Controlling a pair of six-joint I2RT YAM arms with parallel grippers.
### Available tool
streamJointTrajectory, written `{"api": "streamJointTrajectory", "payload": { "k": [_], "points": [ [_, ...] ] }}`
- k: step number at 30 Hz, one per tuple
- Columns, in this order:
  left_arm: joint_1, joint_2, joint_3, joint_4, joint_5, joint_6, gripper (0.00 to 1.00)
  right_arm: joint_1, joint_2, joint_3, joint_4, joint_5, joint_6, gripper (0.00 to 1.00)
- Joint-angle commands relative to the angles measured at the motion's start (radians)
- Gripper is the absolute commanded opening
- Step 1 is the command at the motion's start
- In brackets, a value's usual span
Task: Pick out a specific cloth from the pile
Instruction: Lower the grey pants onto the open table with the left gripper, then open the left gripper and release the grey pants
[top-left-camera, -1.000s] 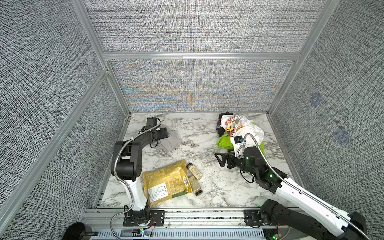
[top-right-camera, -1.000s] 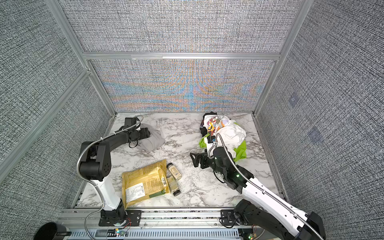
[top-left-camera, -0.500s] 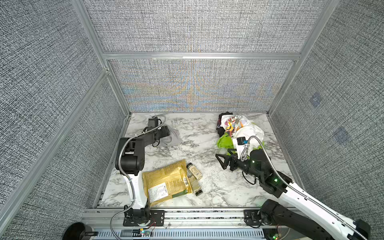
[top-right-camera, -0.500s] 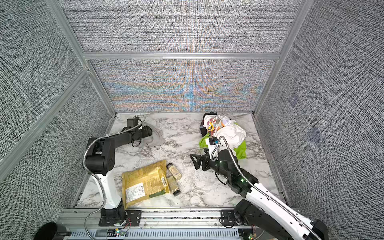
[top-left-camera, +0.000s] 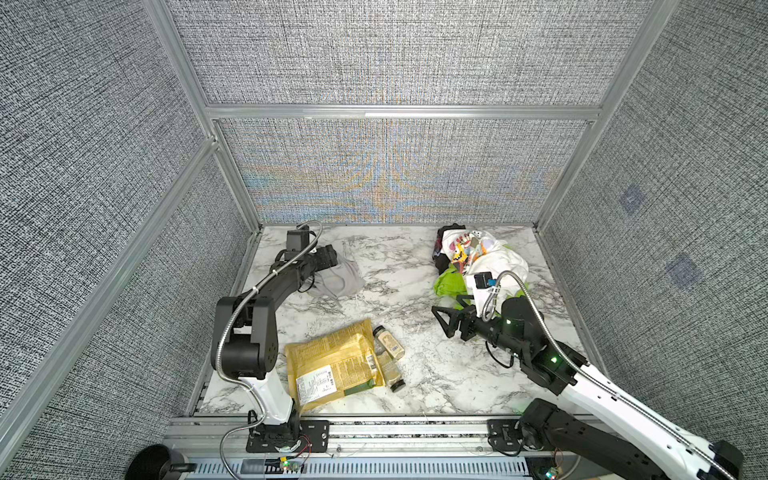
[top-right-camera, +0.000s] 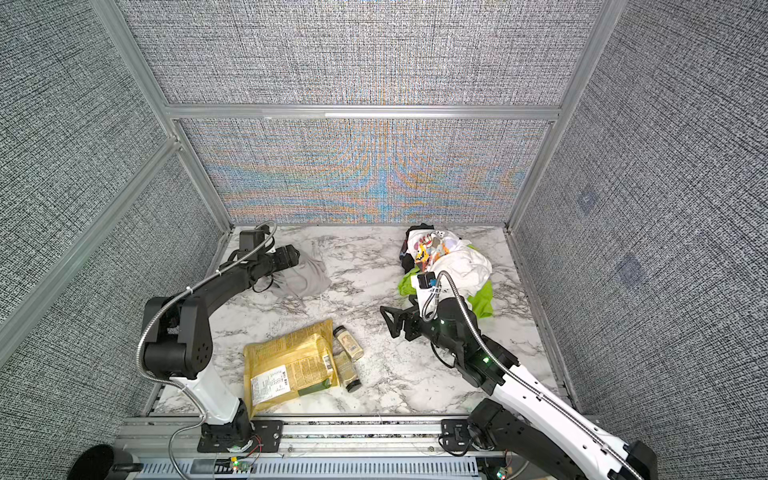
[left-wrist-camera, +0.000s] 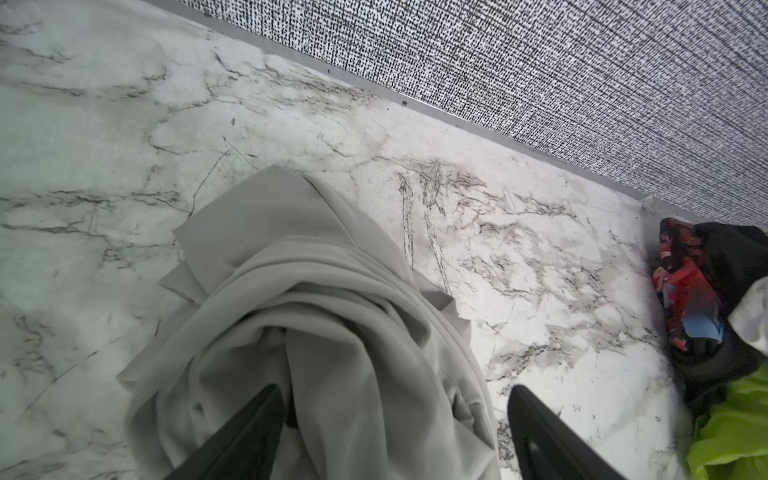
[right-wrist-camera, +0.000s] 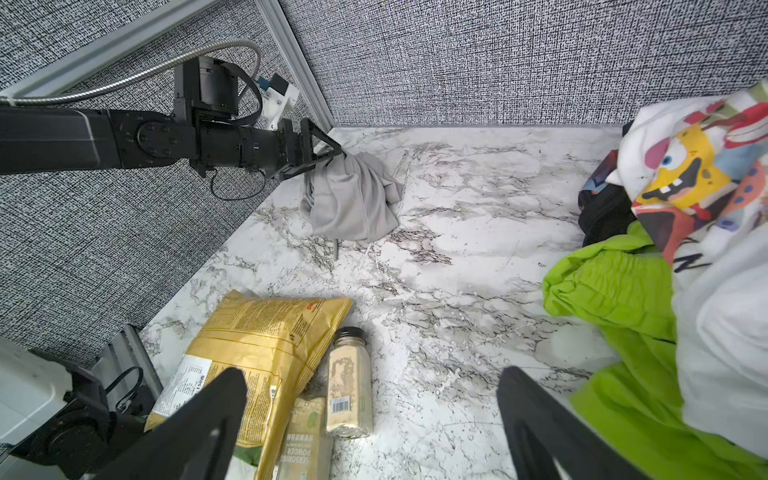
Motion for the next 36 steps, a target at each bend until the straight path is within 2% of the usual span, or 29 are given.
{"api": "streamJointTrajectory", "payload": {
  "k": [1, 7, 10, 16, 19, 21, 25, 28, 34, 36],
  "points": [
    [0.001, -0.027, -0.038, -0.039, -0.013, 0.003, 0.88, 0.0, 0.0, 0.008, -0.001, -0.007, -0.015, 0.99],
    [-0.004, -0.016, -0.113, -0.004, 0.04, 0.01, 0.85, 0.0, 0.003, 0.016, -0.005, -0.004, -0.017, 0.99],
    [-0.004, -0.057, -0.159, 0.063, 0.056, -0.001, 0.85, 0.0, -0.001, 0.02, -0.021, 0.007, -0.019, 0.99],
    [-0.004, -0.255, -0.273, 0.206, 0.072, 0.016, 0.9, -0.001, -0.018, 0.011, -0.069, 0.108, -0.023, 0.99],
    [-0.005, -0.379, -0.347, 0.257, 0.067, 0.027, 0.97, -0.001, -0.023, 0.01, -0.09, 0.155, -0.045, 0.99],
    [-0.005, -0.477, -0.411, 0.308, 0.055, 0.028, 0.99, -0.003, -0.032, 0.01, -0.099, 0.199, -0.055, 0.99],
    [-0.006, -0.646, -0.521, 0.36, -0.034, 0.021, 0.99, -0.009, -0.05, 0.001, -0.098, 0.264, -0.076, 0.99],
    [-0.006, -0.743, -0.617, 0.394, -0.144, 0.014, 0.99, -0.017, -0.056, -0.008, -0.101, 0.298, -0.094, 0.99],
    [-0.005, -0.771, -0.785, 0.481, -0.392, 0.035, 0.99, -0.032, -0.063, -0.026, -0.107, 0.41, -0.098, 0.99],
    [-0.004, -0.766, -0.832, 0.543, -0.44, 0.078, 0.99, -0.039, -0.07, -0.034, -0.108, 0.442, -0.1, 0.99]
  ]
}}
